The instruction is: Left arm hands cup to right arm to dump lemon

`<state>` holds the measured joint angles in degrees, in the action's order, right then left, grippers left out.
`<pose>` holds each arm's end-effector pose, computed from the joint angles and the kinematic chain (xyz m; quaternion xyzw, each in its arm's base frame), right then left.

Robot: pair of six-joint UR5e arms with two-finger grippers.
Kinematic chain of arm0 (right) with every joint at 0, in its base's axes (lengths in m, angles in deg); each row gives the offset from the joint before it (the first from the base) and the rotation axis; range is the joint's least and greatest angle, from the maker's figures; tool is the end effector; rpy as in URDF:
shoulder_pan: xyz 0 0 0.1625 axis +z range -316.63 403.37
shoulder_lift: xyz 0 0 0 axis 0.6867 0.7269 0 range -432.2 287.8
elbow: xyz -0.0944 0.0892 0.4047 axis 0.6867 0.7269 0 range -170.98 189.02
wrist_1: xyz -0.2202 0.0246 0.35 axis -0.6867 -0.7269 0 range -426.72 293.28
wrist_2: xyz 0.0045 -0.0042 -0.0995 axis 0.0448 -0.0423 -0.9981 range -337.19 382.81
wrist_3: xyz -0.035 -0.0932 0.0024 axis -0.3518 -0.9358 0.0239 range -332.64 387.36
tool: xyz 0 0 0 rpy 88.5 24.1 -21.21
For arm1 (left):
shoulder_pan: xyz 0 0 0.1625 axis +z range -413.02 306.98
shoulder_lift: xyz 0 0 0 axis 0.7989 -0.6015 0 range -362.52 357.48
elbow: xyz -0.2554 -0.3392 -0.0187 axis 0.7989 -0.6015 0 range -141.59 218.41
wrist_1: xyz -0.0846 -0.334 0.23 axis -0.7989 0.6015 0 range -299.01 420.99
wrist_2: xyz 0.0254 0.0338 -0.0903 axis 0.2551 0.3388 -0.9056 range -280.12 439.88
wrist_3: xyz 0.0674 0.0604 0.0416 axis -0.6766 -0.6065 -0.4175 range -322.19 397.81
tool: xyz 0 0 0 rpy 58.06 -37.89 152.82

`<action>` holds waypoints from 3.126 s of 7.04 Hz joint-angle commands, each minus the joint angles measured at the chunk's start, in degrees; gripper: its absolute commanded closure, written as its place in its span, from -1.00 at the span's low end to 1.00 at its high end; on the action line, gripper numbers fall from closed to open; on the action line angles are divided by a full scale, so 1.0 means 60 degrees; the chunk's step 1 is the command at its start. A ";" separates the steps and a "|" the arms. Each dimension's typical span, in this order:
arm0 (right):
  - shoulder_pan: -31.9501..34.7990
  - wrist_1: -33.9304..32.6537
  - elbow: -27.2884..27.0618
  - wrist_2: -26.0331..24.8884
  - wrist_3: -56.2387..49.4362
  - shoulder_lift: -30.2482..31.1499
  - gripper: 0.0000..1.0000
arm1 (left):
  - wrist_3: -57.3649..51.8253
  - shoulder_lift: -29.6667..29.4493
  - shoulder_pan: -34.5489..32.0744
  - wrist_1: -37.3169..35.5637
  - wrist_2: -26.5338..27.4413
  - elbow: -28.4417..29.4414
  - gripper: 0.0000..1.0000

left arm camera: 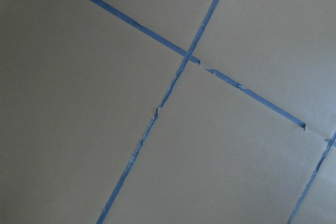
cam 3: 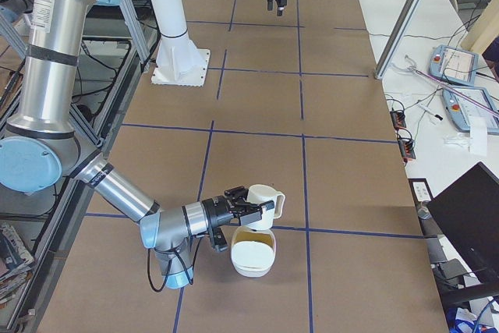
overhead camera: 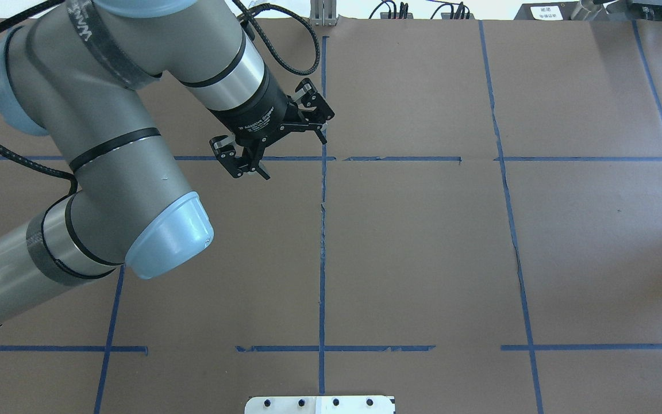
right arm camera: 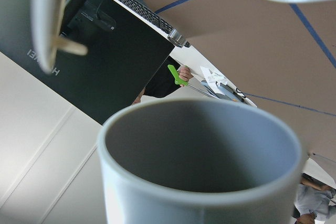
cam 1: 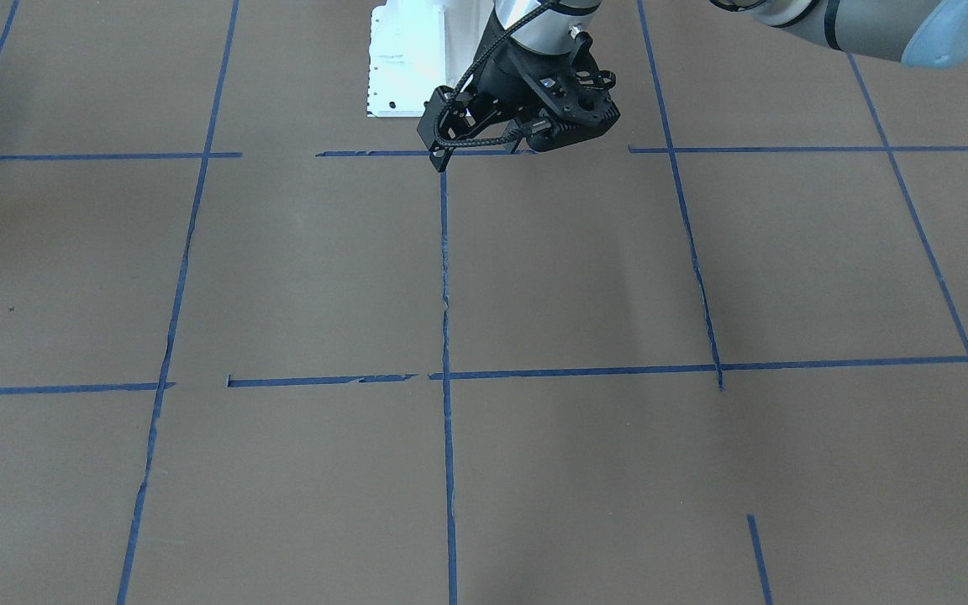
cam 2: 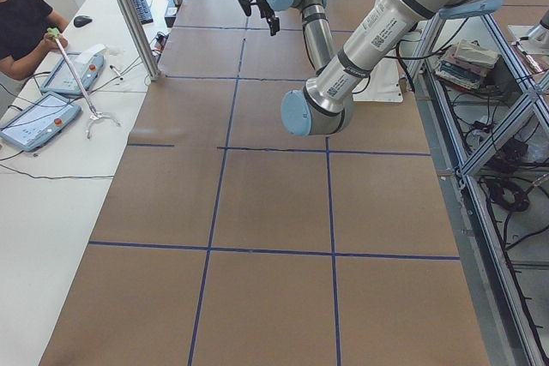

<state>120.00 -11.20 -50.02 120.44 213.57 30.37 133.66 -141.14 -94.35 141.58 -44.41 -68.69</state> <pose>0.0549 -0.2882 0.7295 -0.1731 -0.7569 0.6236 0.0909 0.4025 -0.4567 0.0486 -0.1101 0.5087 -0.2096 0.8278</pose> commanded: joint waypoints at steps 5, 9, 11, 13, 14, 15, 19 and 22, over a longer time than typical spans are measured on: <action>-0.0246 -0.4190 -0.2737 0.0224 -0.3070 -0.0176 0.64 | -0.0081 -0.0010 0.0003 0.0002 0.0002 -0.0006 -1.00; -0.2831 -0.6640 -0.2830 -0.2361 -0.5285 -0.2003 0.64 | -0.0066 0.0004 -0.0012 -0.0013 0.0002 -0.0020 -1.00; -0.3716 -0.9162 -0.3847 -0.2911 -0.8703 -0.2911 0.64 | -0.0008 -0.0010 -0.0012 -0.0013 0.0017 -0.0064 -1.00; -0.5087 -1.1121 -0.5402 -0.4089 -1.4144 -0.2989 0.60 | 0.0022 -0.0112 0.0003 0.0002 0.0467 -0.0050 -1.00; -0.6024 -1.1230 -0.5510 -0.5273 -1.6610 -0.2989 0.59 | 0.0022 -0.0171 0.0017 0.0045 0.0500 -0.0050 -1.00; -0.6932 -1.1738 -0.5569 -0.6358 -1.9042 -0.3062 0.60 | 0.0008 -0.0259 0.0075 0.0104 0.0500 -0.0021 -1.00; -1.0508 -1.7423 -0.6792 -1.1107 -2.1936 -0.5562 0.62 | -0.0489 -0.0813 0.0659 0.0383 0.1242 0.0592 -1.00; -1.1406 -1.9592 -0.7020 -1.2458 -2.2315 -0.5874 0.61 | -0.1119 -0.0904 0.1040 0.0397 0.1496 0.0683 -1.00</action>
<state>54.11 -124.78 -91.91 49.65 81.40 -4.04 128.24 -146.52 -89.31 143.89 -35.76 -64.73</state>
